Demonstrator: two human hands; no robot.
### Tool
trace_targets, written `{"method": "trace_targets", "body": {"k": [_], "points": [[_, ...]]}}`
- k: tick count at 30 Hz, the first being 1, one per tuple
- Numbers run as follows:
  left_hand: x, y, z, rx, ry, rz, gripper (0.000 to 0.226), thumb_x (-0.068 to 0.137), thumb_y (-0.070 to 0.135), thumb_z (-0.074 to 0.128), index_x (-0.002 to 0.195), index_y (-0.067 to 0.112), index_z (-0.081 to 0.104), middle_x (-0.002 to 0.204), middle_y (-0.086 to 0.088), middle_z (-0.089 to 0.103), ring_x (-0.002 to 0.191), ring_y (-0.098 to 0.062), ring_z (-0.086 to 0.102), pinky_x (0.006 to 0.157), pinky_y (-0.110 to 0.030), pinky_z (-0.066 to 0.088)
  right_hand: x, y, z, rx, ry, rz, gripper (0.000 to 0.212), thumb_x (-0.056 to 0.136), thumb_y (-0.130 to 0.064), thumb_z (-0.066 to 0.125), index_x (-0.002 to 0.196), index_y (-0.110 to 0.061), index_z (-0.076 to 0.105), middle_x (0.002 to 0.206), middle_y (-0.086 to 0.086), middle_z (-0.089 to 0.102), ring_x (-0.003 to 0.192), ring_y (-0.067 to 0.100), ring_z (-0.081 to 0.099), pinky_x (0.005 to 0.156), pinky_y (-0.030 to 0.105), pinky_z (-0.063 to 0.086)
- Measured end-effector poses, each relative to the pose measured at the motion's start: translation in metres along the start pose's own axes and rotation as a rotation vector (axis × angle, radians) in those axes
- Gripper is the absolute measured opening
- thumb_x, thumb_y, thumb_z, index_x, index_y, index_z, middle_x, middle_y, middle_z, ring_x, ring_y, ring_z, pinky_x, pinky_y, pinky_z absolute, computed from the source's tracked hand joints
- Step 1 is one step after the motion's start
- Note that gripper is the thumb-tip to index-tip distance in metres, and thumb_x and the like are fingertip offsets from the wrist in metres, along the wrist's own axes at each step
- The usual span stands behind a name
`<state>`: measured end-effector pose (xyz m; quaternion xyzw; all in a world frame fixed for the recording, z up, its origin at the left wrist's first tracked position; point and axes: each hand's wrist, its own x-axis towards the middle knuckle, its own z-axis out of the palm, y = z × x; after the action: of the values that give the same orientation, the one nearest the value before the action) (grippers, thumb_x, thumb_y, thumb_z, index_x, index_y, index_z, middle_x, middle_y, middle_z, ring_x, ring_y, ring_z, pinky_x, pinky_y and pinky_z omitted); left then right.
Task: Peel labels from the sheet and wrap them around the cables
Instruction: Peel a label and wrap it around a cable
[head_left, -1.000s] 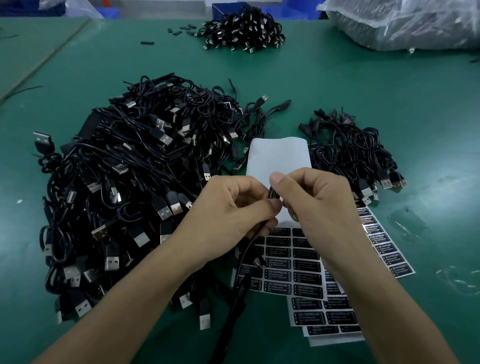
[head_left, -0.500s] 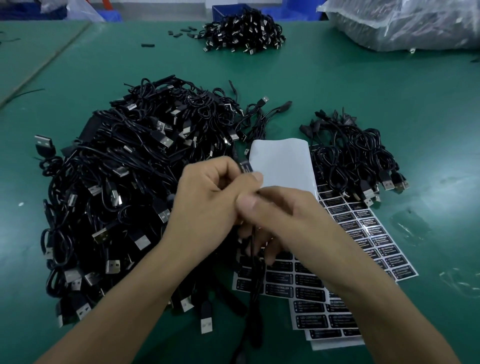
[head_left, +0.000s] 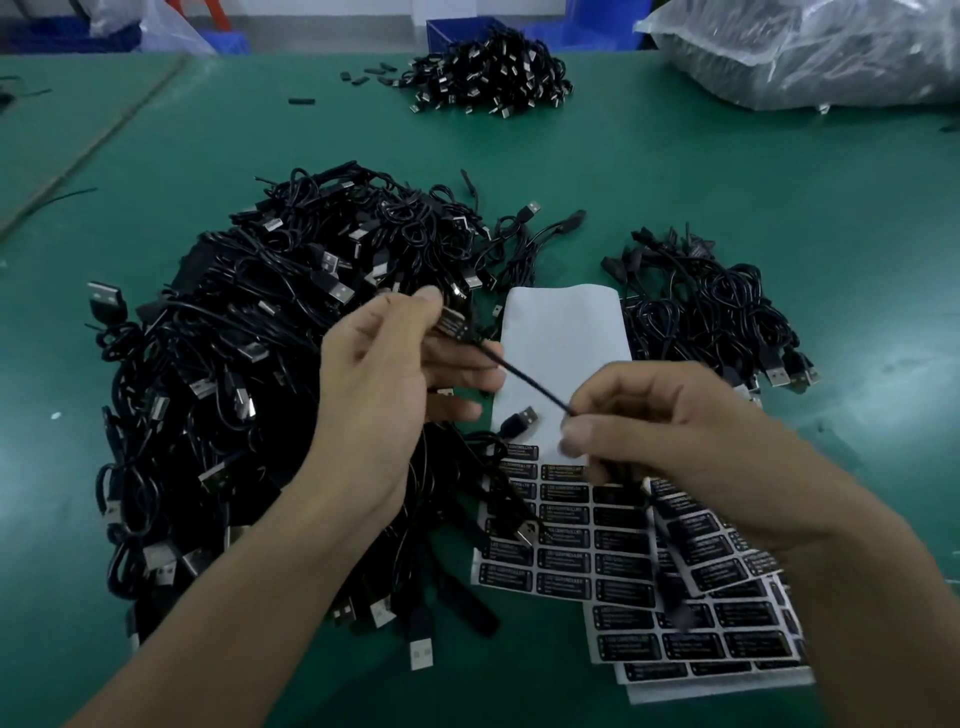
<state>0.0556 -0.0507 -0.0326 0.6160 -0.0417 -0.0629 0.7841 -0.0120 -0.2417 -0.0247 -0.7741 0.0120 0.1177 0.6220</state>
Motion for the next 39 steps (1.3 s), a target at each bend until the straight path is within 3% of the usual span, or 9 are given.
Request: {"method": "trace_targets", "body": {"k": [4,8,12,16,19,23,29,33,39], "points": [[0.000,-0.002,-0.002,0.001,-0.001,-0.030,0.047,0.108,0.035,0.039,0.087,0.004,0.066,0.072,-0.014,0.075,0.060,-0.024,0.073,0.044,-0.026,0.052,0.000,-0.005,-0.024,-0.034,0.214,-0.003,0.028,0.059,-0.041,0.078,0.081,-0.023,0.078,0.079,0.005,0.075,0.060,0.008,0.065,0.058,0.013,0.051],[0.001,-0.001,-0.002,-0.003,0.017,-0.054,0.039,0.107,0.035,0.042,0.092,0.009,0.067,0.064,-0.009,0.071,0.052,-0.019,0.067,0.044,-0.026,0.051,0.020,0.005,-0.048,-0.228,0.768,-0.005,0.009,0.079,-0.030,0.081,0.073,-0.026,0.075,0.069,-0.004,0.073,0.059,0.008,0.067,0.062,0.026,0.053],[0.001,-0.005,-0.001,0.092,-0.024,-0.043,0.028,0.104,0.019,0.051,0.080,0.009,0.063,0.055,-0.003,0.065,0.044,-0.013,0.059,0.041,-0.021,0.046,0.045,0.008,-0.066,-0.498,1.033,0.004,0.020,0.088,-0.023,0.068,0.068,-0.026,0.067,0.066,-0.013,0.063,0.076,0.018,0.066,0.055,0.007,0.035],[-0.002,-0.017,-0.001,0.444,-0.248,-0.018,0.023,0.100,0.022,0.058,0.079,0.014,0.064,0.063,0.001,0.071,0.052,-0.009,0.065,0.049,-0.017,0.048,0.065,0.008,-0.077,-0.617,1.034,0.059,0.017,0.092,-0.019,0.061,0.084,-0.018,0.076,0.089,0.008,0.071,0.092,0.028,0.056,0.067,0.020,0.029],[-0.006,-0.024,-0.001,0.719,-0.332,0.058,0.019,0.096,0.034,0.062,0.079,0.025,0.065,0.069,0.012,0.073,0.062,-0.007,0.070,0.063,-0.034,0.058,0.073,0.003,-0.078,-0.682,1.043,0.102,0.017,0.094,-0.016,0.061,0.098,-0.010,0.076,0.106,0.018,0.070,0.087,0.026,0.042,0.075,0.030,0.035],[-0.006,-0.025,0.000,0.762,-0.310,0.081,0.021,0.095,0.037,0.063,0.077,0.027,0.064,0.067,0.012,0.072,0.062,-0.001,0.069,0.070,-0.047,0.061,0.076,0.000,-0.057,-0.923,0.996,0.149,0.032,0.092,-0.029,0.064,0.120,-0.012,0.068,0.133,0.018,0.054,0.123,0.040,0.043,0.100,0.043,0.035],[-0.008,-0.022,0.002,0.907,-0.328,0.069,0.025,0.090,0.044,0.058,0.076,0.024,0.063,0.067,0.004,0.070,0.063,-0.018,0.068,0.066,-0.045,0.059,0.089,-0.036,0.030,-0.754,0.511,-0.225,0.017,0.094,-0.028,0.063,0.094,-0.018,0.077,0.096,0.001,0.074,0.092,0.019,0.066,0.090,0.038,0.053],[-0.004,-0.028,0.000,1.025,-0.317,0.125,0.031,0.077,0.029,0.052,0.087,0.004,0.067,0.083,-0.016,0.071,0.080,-0.035,0.069,0.073,-0.048,0.057,0.112,-0.056,0.083,-0.627,0.213,-0.239,0.028,0.096,-0.033,0.060,0.080,-0.013,0.071,0.083,0.001,0.070,0.076,0.018,0.065,0.080,0.035,0.056],[-0.001,-0.044,-0.008,1.131,-0.367,0.148,0.030,0.090,0.002,0.058,0.119,-0.004,0.064,0.120,-0.020,0.068,0.113,-0.037,0.062,0.099,-0.047,0.048,0.131,-0.070,0.109,-0.536,0.253,-0.176,0.045,0.098,-0.034,0.062,0.063,-0.015,0.042,0.067,0.004,0.048,0.056,0.024,0.049,0.058,0.032,0.043]]}}
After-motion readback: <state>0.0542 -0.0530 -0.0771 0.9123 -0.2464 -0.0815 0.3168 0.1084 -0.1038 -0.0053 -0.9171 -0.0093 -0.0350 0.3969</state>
